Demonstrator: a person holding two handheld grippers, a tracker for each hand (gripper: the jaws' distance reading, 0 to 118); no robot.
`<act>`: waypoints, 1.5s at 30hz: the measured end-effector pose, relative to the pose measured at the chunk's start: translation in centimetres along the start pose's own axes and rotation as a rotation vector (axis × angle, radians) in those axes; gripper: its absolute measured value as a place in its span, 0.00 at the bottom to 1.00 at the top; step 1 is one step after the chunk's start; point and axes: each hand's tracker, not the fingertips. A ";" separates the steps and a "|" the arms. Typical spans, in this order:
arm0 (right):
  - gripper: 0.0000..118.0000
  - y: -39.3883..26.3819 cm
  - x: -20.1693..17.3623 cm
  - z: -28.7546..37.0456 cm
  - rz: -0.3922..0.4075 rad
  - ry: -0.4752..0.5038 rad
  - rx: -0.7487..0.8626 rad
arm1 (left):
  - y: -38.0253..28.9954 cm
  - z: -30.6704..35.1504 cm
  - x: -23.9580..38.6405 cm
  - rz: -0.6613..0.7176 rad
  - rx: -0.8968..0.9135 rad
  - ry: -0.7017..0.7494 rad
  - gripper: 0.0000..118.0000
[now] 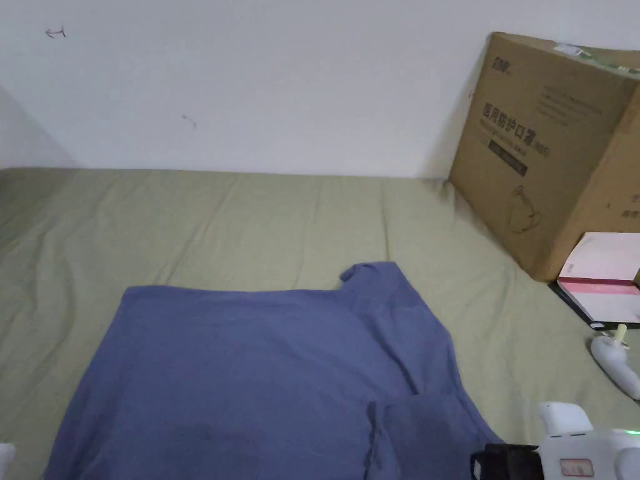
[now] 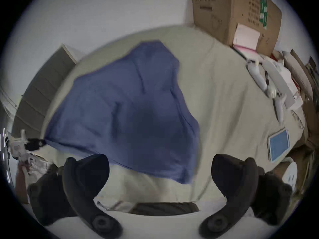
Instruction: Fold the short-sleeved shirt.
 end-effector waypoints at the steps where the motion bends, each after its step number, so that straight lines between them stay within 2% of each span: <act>1: 0.99 -0.3 0.6 -0.8 -0.001 -0.038 -0.036 | 0.0 0.3 0.0 0.007 0.004 -0.003 0.02; 3: 0.99 -0.9 1.7 -2.4 -0.003 -0.101 -0.081 | 0.2 0.8 0.2 0.018 0.007 -0.007 0.02; 5: 0.95 -1.1 2.5 -4.0 -0.008 -0.099 -0.117 | 0.2 1.0 0.4 0.024 0.013 -0.006 0.02; 6: 0.80 -1.2 2.7 -4.7 0.004 -0.095 -0.142 | 0.2 0.8 0.5 0.028 0.008 -0.007 0.02; 7: 0.52 -1.3 2.6 -5.1 0.016 -0.094 -0.152 | 0.4 0.6 0.3 0.028 -0.002 -0.004 0.02; 8: 0.38 -1.5 2.4 -5.2 0.036 -0.075 -0.160 | 0.3 0.5 0.4 0.028 -0.010 0.002 0.02; 9: 0.35 -1.6 2.0 -5.3 0.037 -0.026 -0.175 | 0.3 0.3 0.5 0.028 -0.018 0.006 0.02; 10: 0.25 -1.7 1.5 -4.7 0.042 -0.079 -0.151 | 0.2 0.3 0.5 0.036 -0.028 0.003 0.02; 12: 0.02 -1.5 0.8 -3.6 0.109 -0.105 -0.123 | 0.0 0.0 0.2 0.048 -0.037 0.005 0.02; 13: 0.02 -1.6 1.1 -3.1 0.118 -0.106 -0.109 | -0.1 0.1 0.2 0.051 -0.036 0.003 0.02; 14: 0.02 -1.6 1.6 -2.6 0.075 -0.008 -0.093 | -0.2 0.1 0.2 0.056 -0.036 0.000 0.02; 15: 0.02 -1.7 2.0 -2.2 0.037 0.021 -0.081 | -0.2 -0.1 0.0 0.060 -0.036 0.002 0.02; 17: 0.02 -1.7 2.6 -1.4 0.021 -0.005 -0.073 | -0.3 -0.1 -0.2 0.066 -0.035 0.001 0.02; 23: 0.02 -0.8 2.6 1.6 -0.048 0.084 0.035 | 0.6 0.7 -0.4 0.084 -0.003 -0.008 0.02; 26: 0.02 1.4 2.2 3.2 -0.080 0.131 0.096 | 2.7 1.2 -0.9 0.135 0.038 -0.053 0.02; 29: 0.02 5.4 0.6 4.3 -0.080 0.150 0.129 | 6.4 0.7 -1.3 0.118 0.065 -0.037 0.02; 33: 0.02 11.9 0.5 1.4 -0.146 0.156 0.172 | 12.6 -2.6 -1.9 0.119 0.095 -0.018 0.02; 37: 0.02 17.0 1.4 -4.3 -0.236 0.136 0.141 | 16.9 -7.7 -2.8 0.175 0.085 0.005 0.02; 40: 0.02 19.3 0.9 -8.5 -0.221 0.088 0.085 | 18.4 -11.5 -3.0 0.197 0.048 0.001 0.04; 41: 0.02 19.7 0.5 -9.6 -0.194 0.059 0.073 | 18.6 -12.5 -3.0 0.203 0.031 0.007 0.07; 42: 0.02 19.9 0.2 -10.5 -0.192 0.027 0.069 | 18.7 -13.4 -3.1 0.206 0.015 0.004 0.21; 43: 0.06 19.9 -0.2 -11.1 -0.191 0.007 0.067 | 18.7 -14.0 -3.2 0.216 0.010 0.007 0.39; 44: 0.22 19.9 -0.2 -11.6 -0.195 0.011 0.077 | 18.6 -14.3 -3.2 0.225 0.010 0.020 0.65; 45: 0.70 19.7 -0.3 -11.7 -0.204 0.019 0.098 | 18.6 -14.5 -3.4 0.237 0.008 0.034 0.84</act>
